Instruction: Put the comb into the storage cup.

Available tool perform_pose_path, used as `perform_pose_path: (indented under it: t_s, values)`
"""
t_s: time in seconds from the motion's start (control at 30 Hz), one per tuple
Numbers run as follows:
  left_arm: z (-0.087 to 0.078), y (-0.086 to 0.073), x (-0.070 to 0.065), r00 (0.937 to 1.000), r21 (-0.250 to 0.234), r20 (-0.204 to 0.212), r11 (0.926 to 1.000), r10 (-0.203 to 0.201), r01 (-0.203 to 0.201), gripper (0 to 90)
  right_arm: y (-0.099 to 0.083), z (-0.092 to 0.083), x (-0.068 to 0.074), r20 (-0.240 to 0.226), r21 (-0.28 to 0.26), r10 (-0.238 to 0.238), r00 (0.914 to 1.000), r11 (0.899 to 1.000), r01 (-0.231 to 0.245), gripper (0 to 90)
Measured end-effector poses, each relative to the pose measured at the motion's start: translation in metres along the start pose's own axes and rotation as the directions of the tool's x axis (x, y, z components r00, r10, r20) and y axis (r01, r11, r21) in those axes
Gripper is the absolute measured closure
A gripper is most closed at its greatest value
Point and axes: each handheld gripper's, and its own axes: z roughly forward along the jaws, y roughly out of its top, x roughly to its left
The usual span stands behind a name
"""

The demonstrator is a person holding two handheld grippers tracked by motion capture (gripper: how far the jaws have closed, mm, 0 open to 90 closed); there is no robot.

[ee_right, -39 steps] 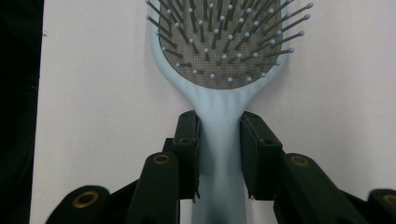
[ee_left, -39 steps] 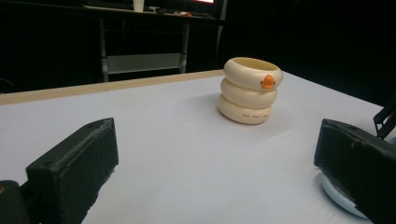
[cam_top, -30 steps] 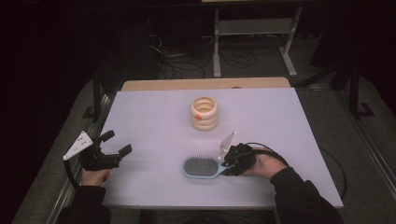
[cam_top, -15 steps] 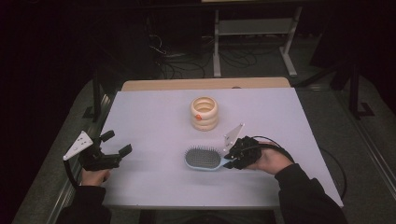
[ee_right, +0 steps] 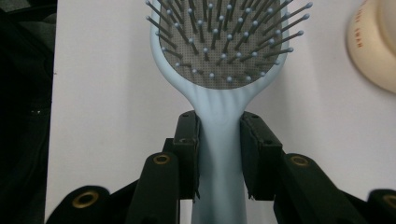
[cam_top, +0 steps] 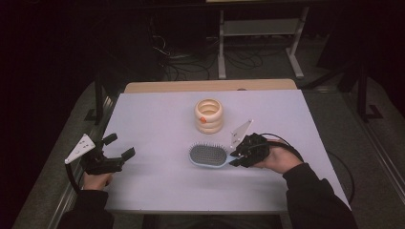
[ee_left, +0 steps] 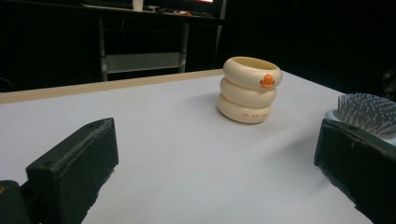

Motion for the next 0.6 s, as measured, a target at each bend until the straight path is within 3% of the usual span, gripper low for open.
perform_pose_path:
  t_s: [0.37, 0.6]
  values:
    - [0.0, 0.002, 0.002, 1.0, -0.013, 0.004, 0.9999, 0.002, -0.002, 0.0, 0.004, -0.015, -0.004, 0.036, -0.035, 0.006, 0.9993, 0.999, -0.005, 68.3]
    - [0.003, 0.005, -0.001, 0.9997, 0.007, 0.02, 0.9999, 0.015, -0.015, 0.0, 0.008, -0.022, -0.006, 0.05, -0.049, 0.007, 0.9987, 0.999, -0.005, 68.3]
